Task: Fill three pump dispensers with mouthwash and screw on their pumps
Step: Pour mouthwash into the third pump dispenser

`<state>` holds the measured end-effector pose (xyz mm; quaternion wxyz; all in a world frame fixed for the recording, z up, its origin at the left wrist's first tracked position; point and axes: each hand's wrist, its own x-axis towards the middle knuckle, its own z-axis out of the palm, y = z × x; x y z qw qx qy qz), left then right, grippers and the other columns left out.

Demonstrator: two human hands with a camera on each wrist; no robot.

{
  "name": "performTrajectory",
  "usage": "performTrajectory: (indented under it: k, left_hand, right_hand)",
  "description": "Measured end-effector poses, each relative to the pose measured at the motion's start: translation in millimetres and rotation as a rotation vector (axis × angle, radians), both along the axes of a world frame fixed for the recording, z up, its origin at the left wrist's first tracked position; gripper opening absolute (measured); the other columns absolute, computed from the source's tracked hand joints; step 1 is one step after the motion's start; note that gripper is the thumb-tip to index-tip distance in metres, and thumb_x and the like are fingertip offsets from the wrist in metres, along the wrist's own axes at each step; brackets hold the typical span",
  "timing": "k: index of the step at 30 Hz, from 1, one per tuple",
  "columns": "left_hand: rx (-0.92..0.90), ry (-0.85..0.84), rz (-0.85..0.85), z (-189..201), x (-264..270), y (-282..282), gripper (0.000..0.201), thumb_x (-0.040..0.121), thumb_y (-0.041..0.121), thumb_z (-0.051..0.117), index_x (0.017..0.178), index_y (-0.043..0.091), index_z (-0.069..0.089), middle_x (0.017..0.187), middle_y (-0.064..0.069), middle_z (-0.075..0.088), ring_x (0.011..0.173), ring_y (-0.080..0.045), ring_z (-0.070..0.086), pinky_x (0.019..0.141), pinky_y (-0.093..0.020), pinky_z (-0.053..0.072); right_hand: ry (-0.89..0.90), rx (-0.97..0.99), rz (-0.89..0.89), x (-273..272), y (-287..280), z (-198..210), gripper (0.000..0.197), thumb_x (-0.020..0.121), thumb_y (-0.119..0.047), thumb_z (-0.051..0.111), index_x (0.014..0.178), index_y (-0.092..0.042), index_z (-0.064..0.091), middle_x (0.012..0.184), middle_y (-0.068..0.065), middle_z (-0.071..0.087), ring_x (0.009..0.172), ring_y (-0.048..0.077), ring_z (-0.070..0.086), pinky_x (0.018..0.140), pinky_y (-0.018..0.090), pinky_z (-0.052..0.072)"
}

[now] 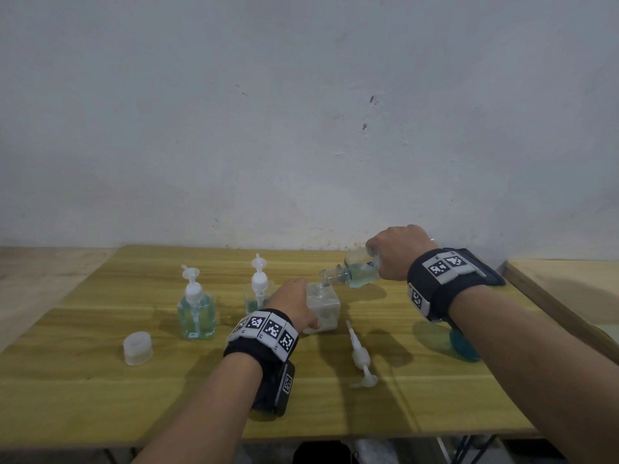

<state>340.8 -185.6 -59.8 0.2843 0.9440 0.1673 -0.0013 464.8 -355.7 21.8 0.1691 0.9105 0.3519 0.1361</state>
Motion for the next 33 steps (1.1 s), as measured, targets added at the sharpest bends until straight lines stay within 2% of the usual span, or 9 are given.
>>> performTrajectory:
  k: [16, 33]
  left_hand:
    - [0.01, 0.005, -0.003, 1.0, -0.6, 0.1, 0.089, 0.076, 0.024, 0.082, 0.148, 0.011, 0.031, 0.15, -0.006, 0.039, 0.136, -0.026, 0.04, 0.108, -0.037, 0.039]
    - [-0.005, 0.003, 0.003, 0.2, -0.7, -0.9, 0.09, 0.075, 0.021, 0.082, 0.148, 0.01, 0.031, 0.148, -0.006, 0.041, 0.135, -0.026, 0.041, 0.108, -0.036, 0.038]
  right_hand:
    - [-0.002, -0.016, 0.003, 0.4, 0.7, 0.6, 0.024, 0.082, -0.024, 0.053, 0.103, -0.029, 0.064, 0.097, -0.005, 0.067, 0.089, 0.022, 0.063, 0.071, 0.031, 0.038]
    - [-0.007, -0.018, 0.013, -4.4, 2.0, 5.2, 0.021, 0.083, -0.023, 0.054, 0.101, -0.029, 0.064, 0.091, -0.005, 0.065, 0.085, 0.021, 0.062, 0.071, 0.031, 0.036]
